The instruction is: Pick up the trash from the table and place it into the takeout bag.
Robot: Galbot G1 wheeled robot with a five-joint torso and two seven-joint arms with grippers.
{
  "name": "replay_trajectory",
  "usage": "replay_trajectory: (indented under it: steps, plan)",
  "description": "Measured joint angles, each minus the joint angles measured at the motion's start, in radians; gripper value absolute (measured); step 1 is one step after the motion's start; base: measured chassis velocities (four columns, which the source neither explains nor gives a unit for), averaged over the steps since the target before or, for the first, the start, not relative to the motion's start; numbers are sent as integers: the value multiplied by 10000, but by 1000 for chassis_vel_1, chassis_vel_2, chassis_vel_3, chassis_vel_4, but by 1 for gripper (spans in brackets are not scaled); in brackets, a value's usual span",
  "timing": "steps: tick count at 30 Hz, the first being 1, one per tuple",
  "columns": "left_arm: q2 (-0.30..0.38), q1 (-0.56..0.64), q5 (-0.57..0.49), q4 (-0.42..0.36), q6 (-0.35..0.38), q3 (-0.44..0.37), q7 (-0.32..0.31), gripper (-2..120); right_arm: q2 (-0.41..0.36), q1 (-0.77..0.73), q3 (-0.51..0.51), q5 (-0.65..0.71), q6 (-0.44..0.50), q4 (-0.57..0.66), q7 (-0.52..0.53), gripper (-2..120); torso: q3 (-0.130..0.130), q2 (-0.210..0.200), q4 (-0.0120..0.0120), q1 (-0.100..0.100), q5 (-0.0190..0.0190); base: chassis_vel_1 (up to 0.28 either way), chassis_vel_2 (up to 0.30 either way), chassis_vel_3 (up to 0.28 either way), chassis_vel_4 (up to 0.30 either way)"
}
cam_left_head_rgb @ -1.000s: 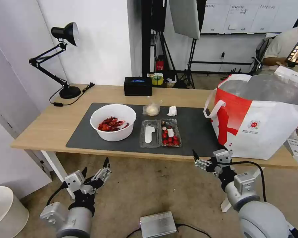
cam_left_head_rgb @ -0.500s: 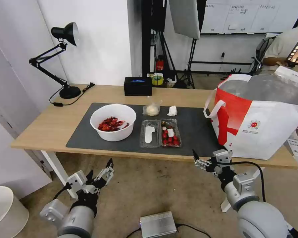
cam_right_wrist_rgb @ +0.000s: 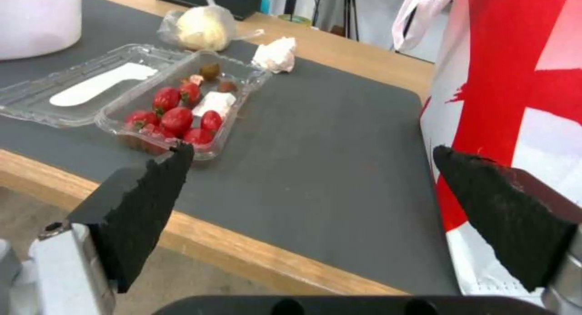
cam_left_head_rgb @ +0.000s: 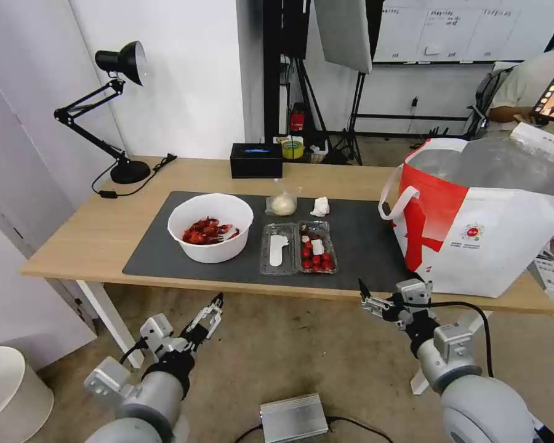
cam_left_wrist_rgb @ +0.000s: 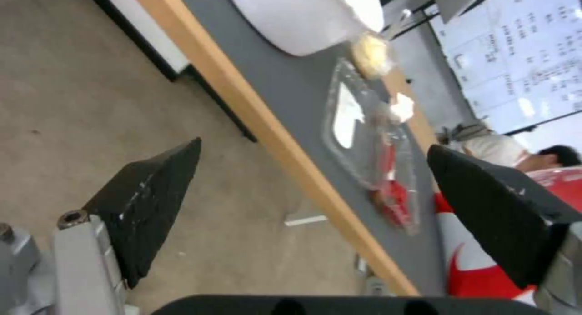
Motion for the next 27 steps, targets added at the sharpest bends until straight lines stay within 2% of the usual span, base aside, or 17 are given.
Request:
replay_trajectory:
  steps: [11, 27]
  plan:
    - [122, -787, -1320, 0, 240, 50, -265, 100, 57, -1, 0, 0, 0, -61, -2, 100, 0, 0, 0, 1, 0, 0, 0, 0, 0]
    - [-135, -1322, -1594, 342, 311, 544, -530, 100, 162, 12, -46, -25, -1, -126, -2, 100, -1, -1, 0, 0, 0, 0, 0, 0, 0]
